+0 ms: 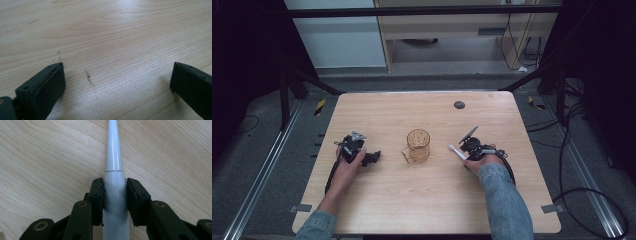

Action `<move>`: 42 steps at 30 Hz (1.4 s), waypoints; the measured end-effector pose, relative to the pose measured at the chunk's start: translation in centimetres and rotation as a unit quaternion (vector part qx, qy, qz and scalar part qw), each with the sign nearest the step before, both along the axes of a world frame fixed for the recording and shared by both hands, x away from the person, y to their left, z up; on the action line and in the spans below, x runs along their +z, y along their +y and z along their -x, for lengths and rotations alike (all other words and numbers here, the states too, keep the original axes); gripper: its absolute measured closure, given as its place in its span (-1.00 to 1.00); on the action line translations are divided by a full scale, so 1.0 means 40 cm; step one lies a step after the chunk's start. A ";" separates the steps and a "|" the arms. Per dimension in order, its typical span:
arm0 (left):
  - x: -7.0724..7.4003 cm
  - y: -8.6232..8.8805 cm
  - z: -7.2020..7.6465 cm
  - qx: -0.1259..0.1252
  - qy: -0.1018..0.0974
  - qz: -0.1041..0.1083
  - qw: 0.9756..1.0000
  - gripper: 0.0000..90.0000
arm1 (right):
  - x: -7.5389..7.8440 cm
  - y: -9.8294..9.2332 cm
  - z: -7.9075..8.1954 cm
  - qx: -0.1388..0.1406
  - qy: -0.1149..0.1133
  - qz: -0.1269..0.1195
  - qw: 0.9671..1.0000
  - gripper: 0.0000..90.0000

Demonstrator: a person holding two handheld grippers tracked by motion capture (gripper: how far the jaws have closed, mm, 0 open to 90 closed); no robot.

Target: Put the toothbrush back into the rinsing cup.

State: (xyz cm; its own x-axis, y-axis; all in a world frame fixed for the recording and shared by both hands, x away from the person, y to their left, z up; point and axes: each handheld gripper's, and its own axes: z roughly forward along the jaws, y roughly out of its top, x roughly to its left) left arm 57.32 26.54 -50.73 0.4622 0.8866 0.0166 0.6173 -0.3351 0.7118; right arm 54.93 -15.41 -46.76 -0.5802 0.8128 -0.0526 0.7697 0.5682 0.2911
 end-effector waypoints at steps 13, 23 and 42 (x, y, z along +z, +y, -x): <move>0.000 0.000 0.000 0.000 0.000 0.000 1.000 -1.00 | 0.033 -0.016 0.004 -0.012 -0.006 -0.018 1.000 0.51; 0.000 0.000 0.000 0.001 0.000 0.001 1.000 -1.00 | 0.109 -0.027 0.008 -0.016 -0.041 -0.029 0.999 0.51; 0.000 0.000 0.000 0.000 0.000 0.001 1.000 -1.00 | 0.196 -0.032 0.014 -0.029 -0.092 -0.051 0.994 0.51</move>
